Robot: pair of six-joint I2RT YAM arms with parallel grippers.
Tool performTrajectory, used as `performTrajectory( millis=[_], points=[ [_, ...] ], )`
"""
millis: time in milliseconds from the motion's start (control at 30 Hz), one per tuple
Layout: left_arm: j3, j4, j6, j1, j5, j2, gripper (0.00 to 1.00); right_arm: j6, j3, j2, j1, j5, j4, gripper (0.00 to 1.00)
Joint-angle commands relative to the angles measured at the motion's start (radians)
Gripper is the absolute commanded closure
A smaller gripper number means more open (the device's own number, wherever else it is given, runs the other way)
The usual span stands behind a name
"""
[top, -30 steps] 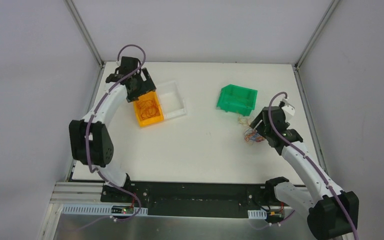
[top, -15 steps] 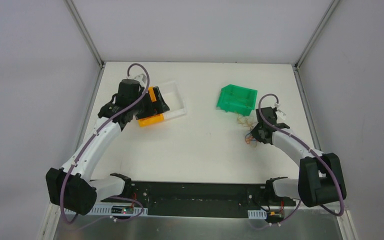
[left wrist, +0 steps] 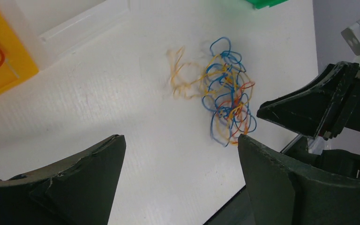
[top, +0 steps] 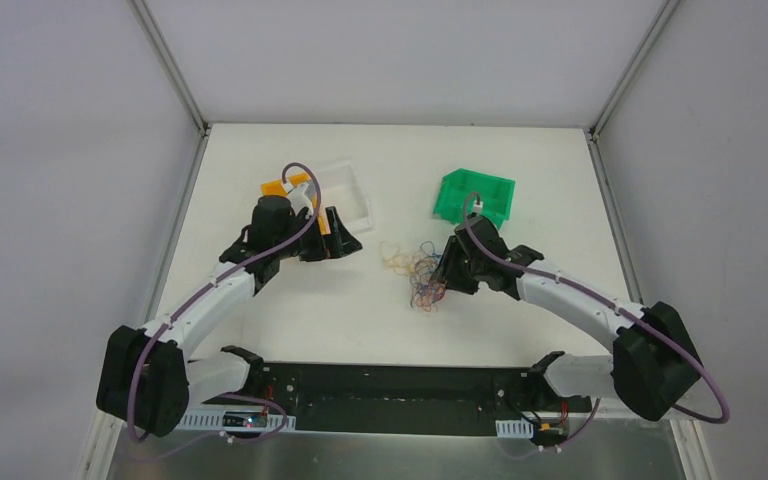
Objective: Untangle the cables
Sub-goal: Untie the cable.
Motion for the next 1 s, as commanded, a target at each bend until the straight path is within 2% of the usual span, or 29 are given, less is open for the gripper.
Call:
performTrajectory(
  millis=[0, 33, 200, 333, 533, 633, 767, 967],
  points=[
    [0.003, 0.215, -0.038, -0.029, 0.088, 0.078, 0.06, -0.017, 0.004, -0.119, -0.008, 0.028, -0.082, 0.41],
    [0.015, 0.222, -0.033, -0.044, 0.081, 0.099, 0.06, -0.023, -0.011, -0.145, -0.014, 0.056, -0.086, 0.37],
    [0.1, 0.198, 0.012, -0.145, 0.016, 0.215, 0.12, -0.058, -0.064, -0.21, -0.065, 0.054, -0.076, 0.35],
    [0.133, 0.128, -0.005, -0.178, -0.031, 0.267, 0.15, -0.128, -0.055, -0.18, -0.058, -0.064, -0.016, 0.32],
    [0.153, -0.111, 0.084, -0.247, -0.104, 0.238, 0.14, -0.226, 0.014, -0.066, 0.013, -0.074, -0.006, 0.26],
    [0.186, -0.235, 0.14, -0.279, -0.165, 0.257, 0.13, -0.242, 0.039, -0.005, 0.037, -0.073, 0.003, 0.25],
    [0.231, -0.296, 0.176, -0.321, -0.219, 0.333, 0.11, -0.241, 0.054, 0.062, 0.065, -0.072, 0.038, 0.26],
    [0.339, -0.382, 0.187, -0.396, -0.293, 0.49, 0.17, -0.217, 0.031, 0.105, 0.07, -0.026, 0.066, 0.32]
  ],
)
